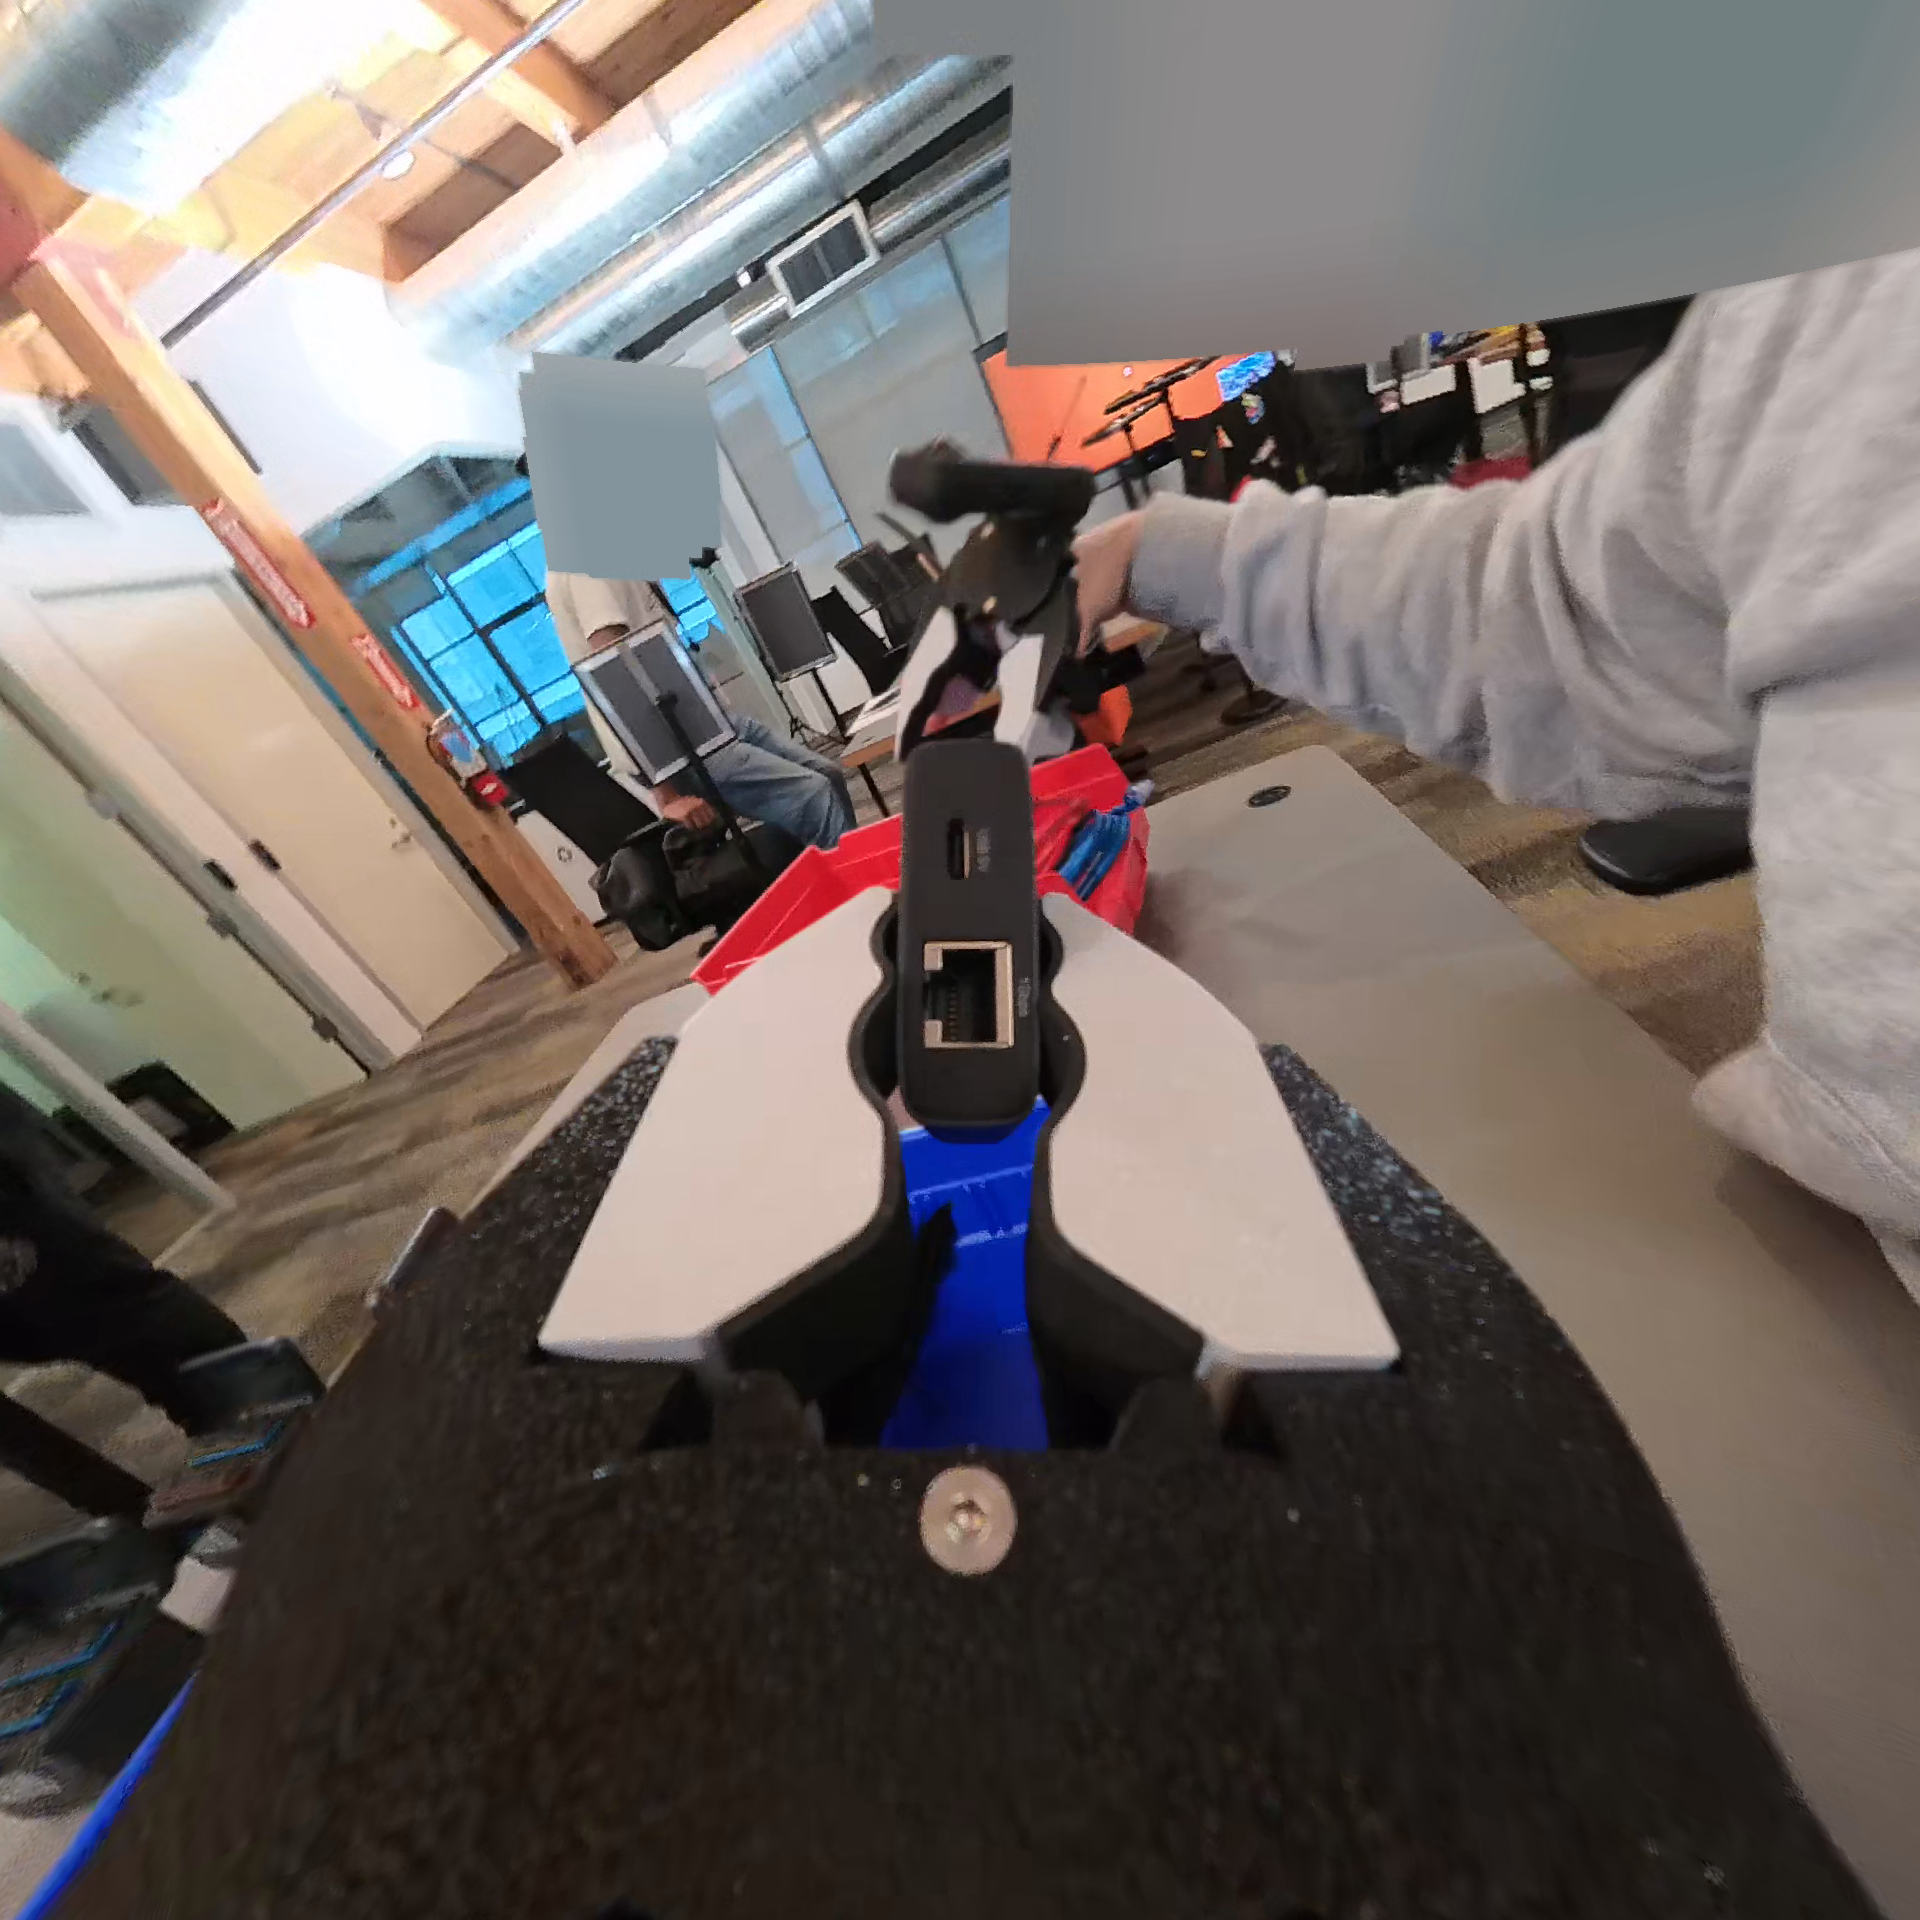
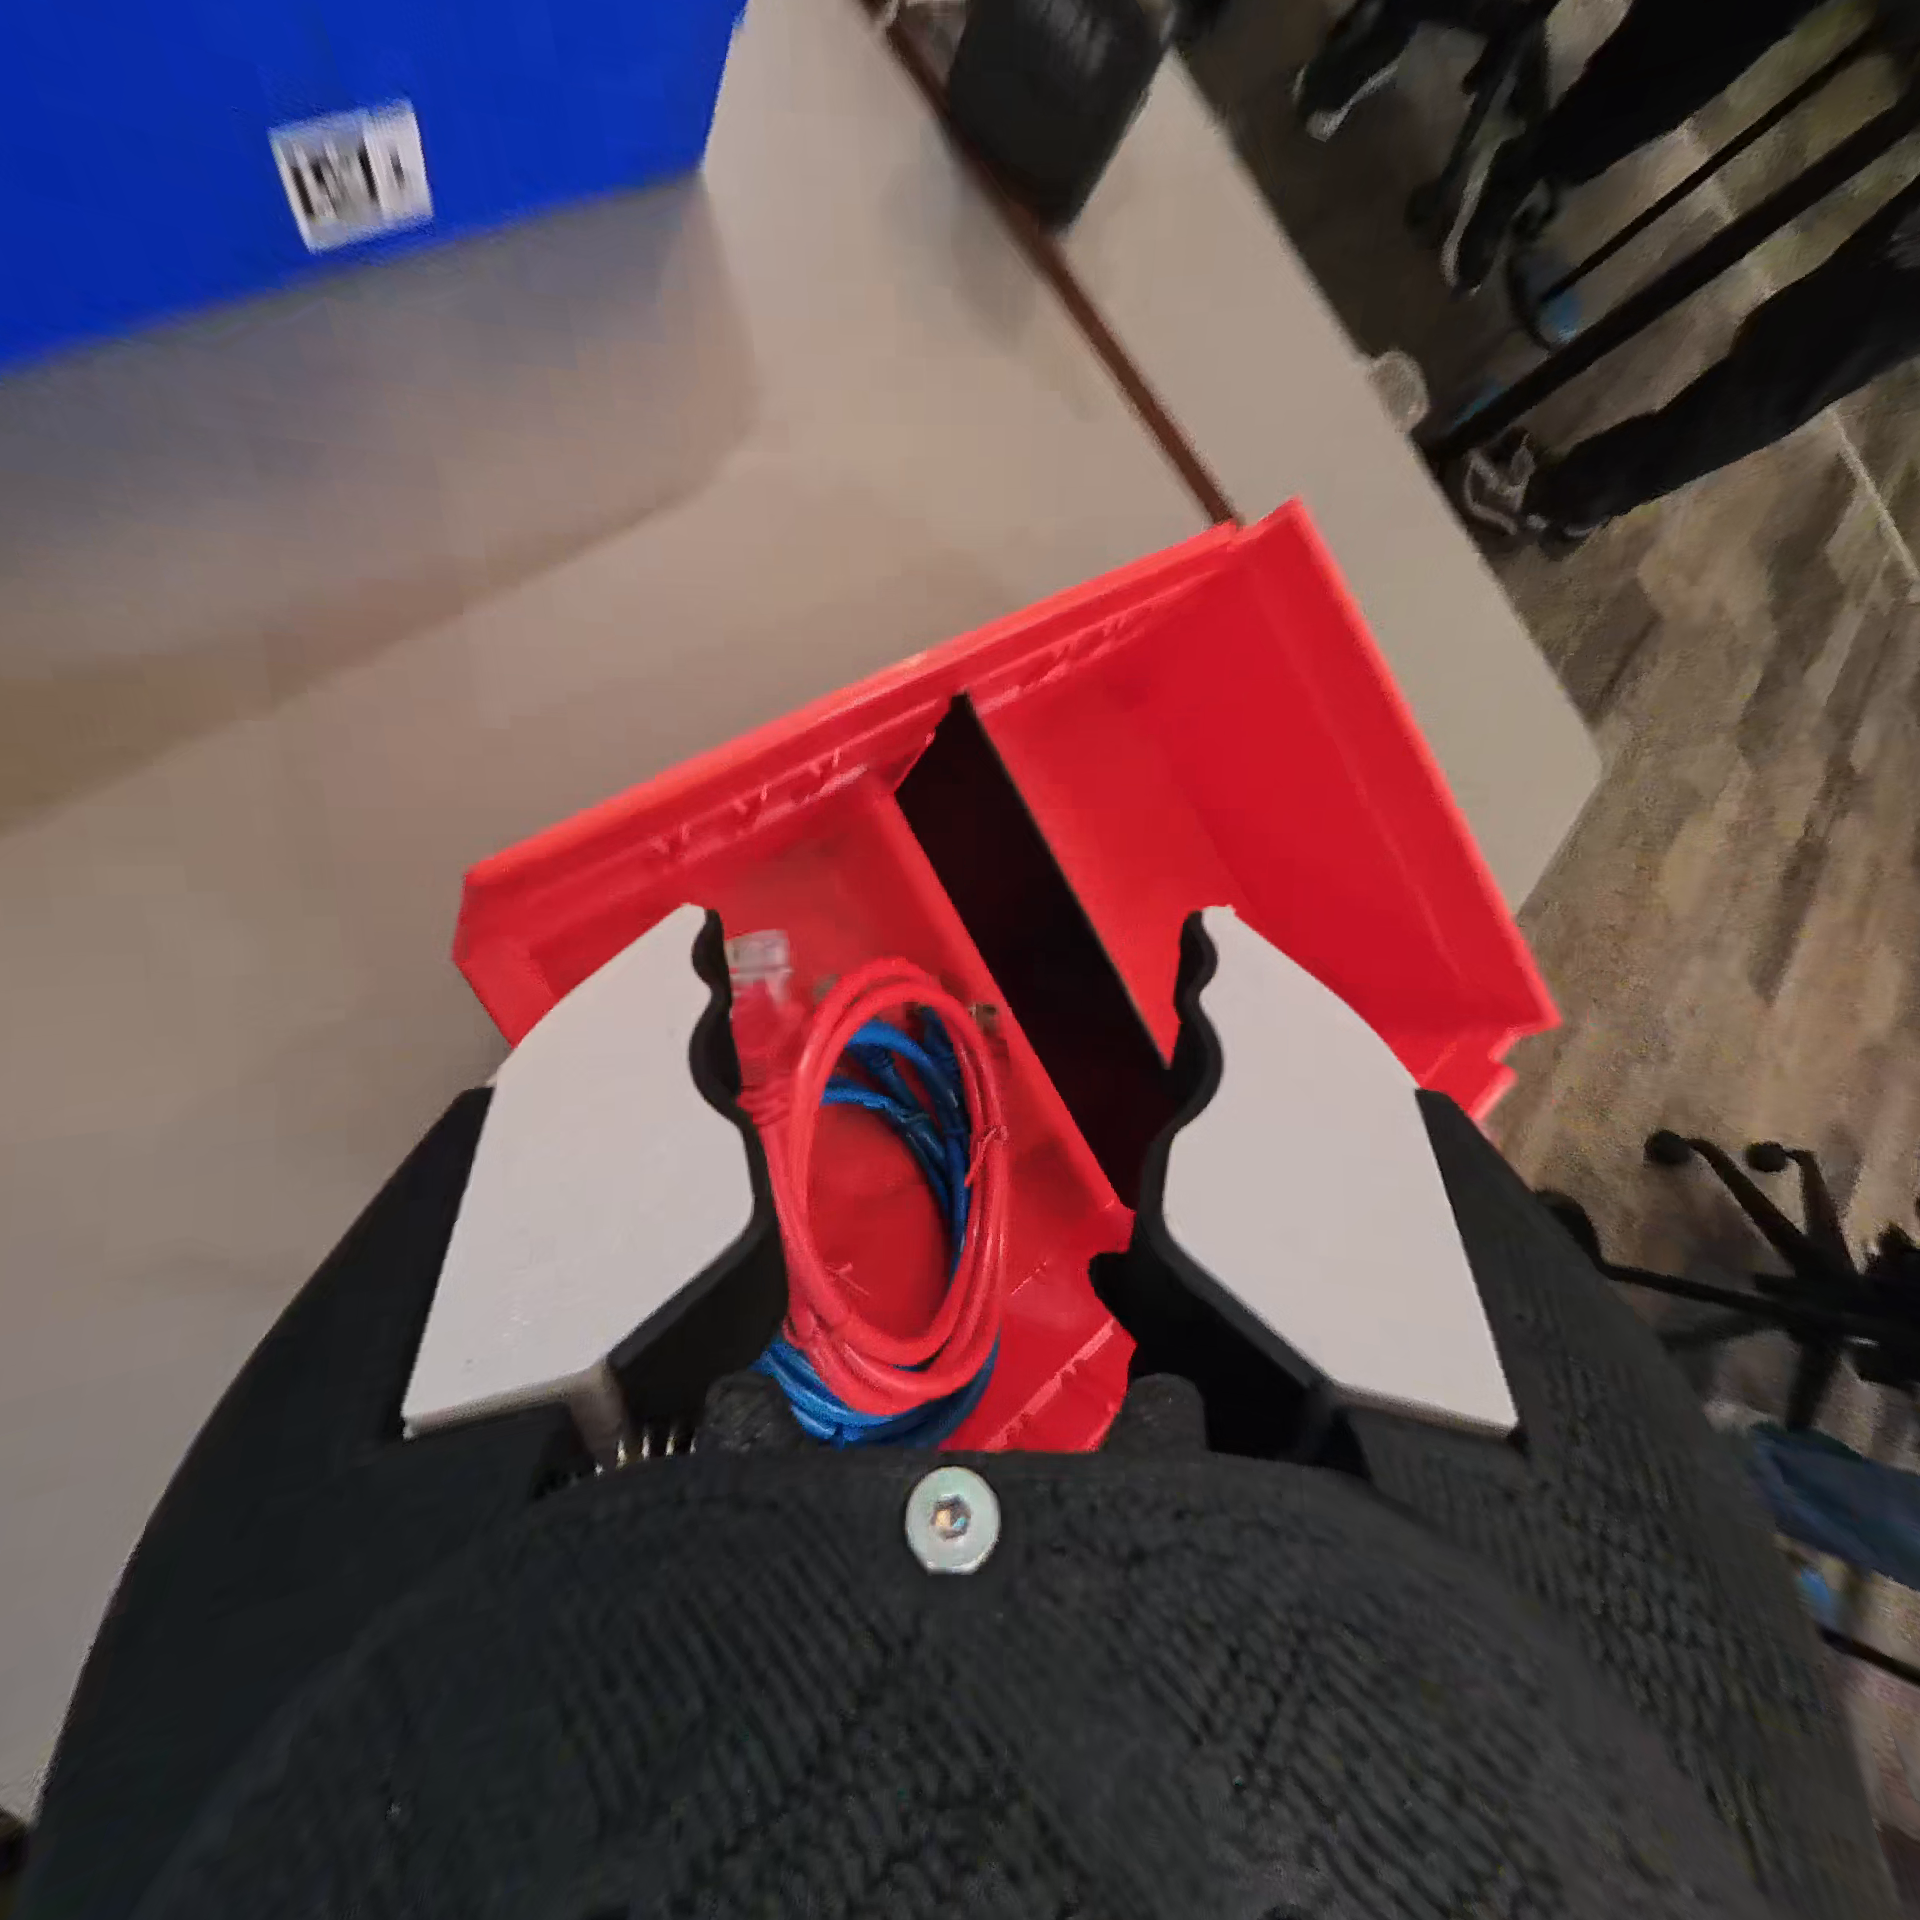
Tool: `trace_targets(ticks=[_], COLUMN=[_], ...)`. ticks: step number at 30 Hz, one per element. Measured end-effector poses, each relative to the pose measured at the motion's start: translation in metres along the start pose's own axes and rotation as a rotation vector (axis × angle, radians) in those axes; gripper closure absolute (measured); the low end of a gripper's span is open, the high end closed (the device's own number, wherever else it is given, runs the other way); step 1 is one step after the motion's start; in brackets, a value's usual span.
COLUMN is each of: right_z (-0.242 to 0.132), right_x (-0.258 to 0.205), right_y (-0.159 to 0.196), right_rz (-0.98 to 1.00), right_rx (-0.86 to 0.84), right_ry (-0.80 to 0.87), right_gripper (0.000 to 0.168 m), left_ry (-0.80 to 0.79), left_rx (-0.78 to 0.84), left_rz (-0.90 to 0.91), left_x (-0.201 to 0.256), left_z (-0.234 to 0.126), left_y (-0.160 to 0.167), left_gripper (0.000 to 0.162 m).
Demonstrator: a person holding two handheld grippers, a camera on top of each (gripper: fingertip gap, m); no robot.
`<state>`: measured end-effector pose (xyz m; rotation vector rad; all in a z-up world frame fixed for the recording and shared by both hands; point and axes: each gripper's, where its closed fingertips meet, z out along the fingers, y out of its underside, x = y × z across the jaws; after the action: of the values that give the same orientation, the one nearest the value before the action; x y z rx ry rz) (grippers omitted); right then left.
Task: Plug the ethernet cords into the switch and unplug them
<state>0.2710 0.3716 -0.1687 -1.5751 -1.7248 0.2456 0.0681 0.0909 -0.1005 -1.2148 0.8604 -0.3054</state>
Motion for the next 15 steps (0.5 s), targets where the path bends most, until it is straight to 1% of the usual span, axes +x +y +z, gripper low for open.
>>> trace_targets(ticks=[2, 5, 7, 9, 10, 12, 13, 15], right_z=[-0.020, -0.041, -0.059, -0.084, -0.098, -0.124, -0.133, -0.139], right_x=[0.007, 0.019, 0.031, 0.047, 0.054, 0.069, 0.073, 0.070], right_y=[-0.016, -0.026, -0.033, -0.042, -0.043, -0.038, -0.033, -0.029], right_rz=[0.027, -0.010, 0.000, 0.028, 0.059, 0.184, 0.244, 0.279], right_rx=[0.079, 0.093, 0.133, 0.229, 0.282, 0.369, 0.406, 0.483], right_ry=[0.021, 0.120, 0.229, 0.402, 0.493, 0.683, 0.741, 0.760], right_gripper=[0.088, 0.089, 0.093, 0.100, 0.104, 0.111, 0.115, 0.118], left_ry=[-0.013, 0.020, 0.063, 0.123, 0.155, 0.206, 0.225, 0.247], left_rx=[-0.019, -0.119, -0.200, -0.306, -0.363, -0.481, -0.546, -0.684], left_rz=[-0.042, -0.097, -0.142, -0.223, -0.273, -0.359, -0.388, -0.424], left_x=[-0.007, -0.021, -0.034, -0.047, -0.054, -0.068, -0.073, -0.080], left_z=[0.014, 0.050, 0.087, 0.133, 0.159, 0.213, 0.239, 0.287], left_y=[-0.003, -0.004, -0.003, 0.006, 0.014, 0.036, 0.051, 0.086], left_gripper=[0.141, 0.141, 0.141, 0.141, 0.141, 0.141, 0.141, 0.141])
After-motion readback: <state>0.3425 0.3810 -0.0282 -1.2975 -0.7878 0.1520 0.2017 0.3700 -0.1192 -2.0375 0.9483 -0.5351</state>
